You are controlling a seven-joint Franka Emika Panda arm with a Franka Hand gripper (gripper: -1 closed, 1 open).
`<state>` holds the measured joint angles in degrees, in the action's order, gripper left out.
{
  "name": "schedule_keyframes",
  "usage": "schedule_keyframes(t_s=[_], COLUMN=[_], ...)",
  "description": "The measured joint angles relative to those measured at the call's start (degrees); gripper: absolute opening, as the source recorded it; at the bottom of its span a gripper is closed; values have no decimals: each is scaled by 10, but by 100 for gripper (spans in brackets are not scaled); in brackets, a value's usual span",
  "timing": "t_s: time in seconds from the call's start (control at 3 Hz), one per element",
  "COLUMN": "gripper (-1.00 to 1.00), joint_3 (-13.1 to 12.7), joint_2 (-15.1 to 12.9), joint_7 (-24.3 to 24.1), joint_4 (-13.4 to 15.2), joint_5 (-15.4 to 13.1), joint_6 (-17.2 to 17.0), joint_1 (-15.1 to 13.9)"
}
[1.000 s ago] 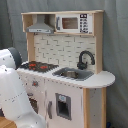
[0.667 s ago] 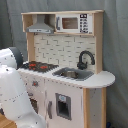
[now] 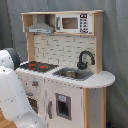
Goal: Play with the kitchen
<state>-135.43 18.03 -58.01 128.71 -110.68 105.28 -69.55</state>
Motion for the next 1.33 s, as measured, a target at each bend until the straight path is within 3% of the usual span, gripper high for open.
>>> schedule_keyframes(t_s=[0.67,1.0,1.33], gripper=[100,100,100], joint_3=[0,-1,-1], joint_2=[66,90,102], joint_7=[-51,-71,-122], joint_4=[-61,-97,-110], joint_5=[0,1,3], joint_6=[51,83,106], joint_1=[-25,-45,-54])
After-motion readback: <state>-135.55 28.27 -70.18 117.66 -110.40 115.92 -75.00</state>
